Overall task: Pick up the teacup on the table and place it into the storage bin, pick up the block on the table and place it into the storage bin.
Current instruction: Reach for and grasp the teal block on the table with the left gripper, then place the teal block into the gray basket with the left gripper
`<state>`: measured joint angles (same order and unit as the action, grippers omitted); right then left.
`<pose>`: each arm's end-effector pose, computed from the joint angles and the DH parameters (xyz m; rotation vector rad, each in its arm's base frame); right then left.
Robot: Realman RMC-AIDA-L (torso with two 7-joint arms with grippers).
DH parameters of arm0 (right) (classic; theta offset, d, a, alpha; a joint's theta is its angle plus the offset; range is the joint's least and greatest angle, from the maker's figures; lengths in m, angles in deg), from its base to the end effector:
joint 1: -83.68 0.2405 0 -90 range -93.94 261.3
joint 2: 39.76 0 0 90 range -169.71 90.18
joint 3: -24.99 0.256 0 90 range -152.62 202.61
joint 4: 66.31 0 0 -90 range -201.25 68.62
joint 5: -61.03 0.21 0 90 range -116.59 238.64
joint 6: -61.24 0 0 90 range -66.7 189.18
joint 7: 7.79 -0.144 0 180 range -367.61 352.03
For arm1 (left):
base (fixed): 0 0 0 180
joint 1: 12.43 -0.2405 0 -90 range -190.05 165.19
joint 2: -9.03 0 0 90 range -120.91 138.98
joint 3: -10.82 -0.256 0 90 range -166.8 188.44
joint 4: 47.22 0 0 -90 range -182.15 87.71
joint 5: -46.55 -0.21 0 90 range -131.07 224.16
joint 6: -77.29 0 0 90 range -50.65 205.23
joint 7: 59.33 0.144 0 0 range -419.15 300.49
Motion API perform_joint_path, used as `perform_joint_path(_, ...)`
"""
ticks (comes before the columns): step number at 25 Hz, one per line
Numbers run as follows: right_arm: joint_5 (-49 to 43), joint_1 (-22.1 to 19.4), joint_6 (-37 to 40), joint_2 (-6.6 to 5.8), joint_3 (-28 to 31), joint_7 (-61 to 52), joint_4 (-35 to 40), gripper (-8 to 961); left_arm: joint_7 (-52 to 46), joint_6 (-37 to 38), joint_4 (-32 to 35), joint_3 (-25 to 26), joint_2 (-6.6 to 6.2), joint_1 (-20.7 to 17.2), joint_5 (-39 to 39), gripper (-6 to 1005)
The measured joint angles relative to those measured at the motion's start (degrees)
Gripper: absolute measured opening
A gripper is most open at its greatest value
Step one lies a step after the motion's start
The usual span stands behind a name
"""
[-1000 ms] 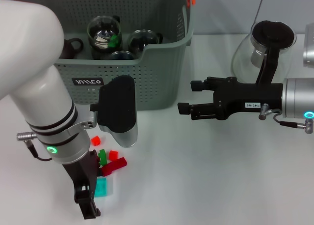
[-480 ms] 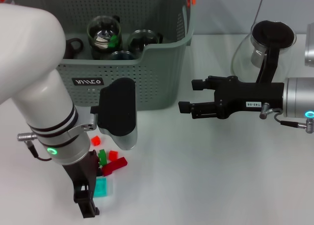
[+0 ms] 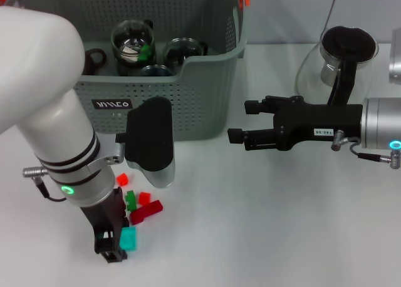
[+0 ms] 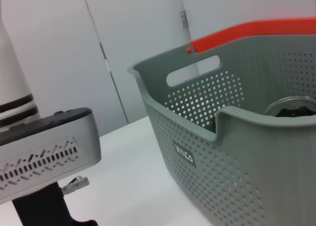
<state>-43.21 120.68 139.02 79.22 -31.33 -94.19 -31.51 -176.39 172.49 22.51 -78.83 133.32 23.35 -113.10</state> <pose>0.2100 0.3664 -0.0353 -2.7889 0.6357 0.6656 -0.1985 0.3137 -0.0537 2.9455 0.1667 -1.0792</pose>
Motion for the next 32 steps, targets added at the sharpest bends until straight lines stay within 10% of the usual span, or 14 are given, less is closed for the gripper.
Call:
perform_joint_path(10, 0.0, 0.2, 0.0, -0.14, 0.2, 0.0, 0.0, 914, -1.8, -1.4, 0.4, -1.5, 0.14, -0.1, -1.8, 404)
perform_joint_path(16, 0.0, -0.1, 0.0, -0.25, 0.2, 0.0, 0.0, 915, -3.5, 4.3, 6.8, 1.4, 0.21, -1.9, -0.3, 396)
perform_joint_path(26, 0.0, 0.0, 0.4, -0.32, 0.2, 0.1, 0.1, 914, -3.7, 19.6, 25.2, 36.1, -0.51, 0.8, 20.9, 396)
perform_joint_path(32, 0.0, 0.3, 0.6, -0.06, 0.2, 0.1, 0.1, 914, -4.0, 9.8, 24.0, 46.6, -4.76, 6.4, 26.5, 397)
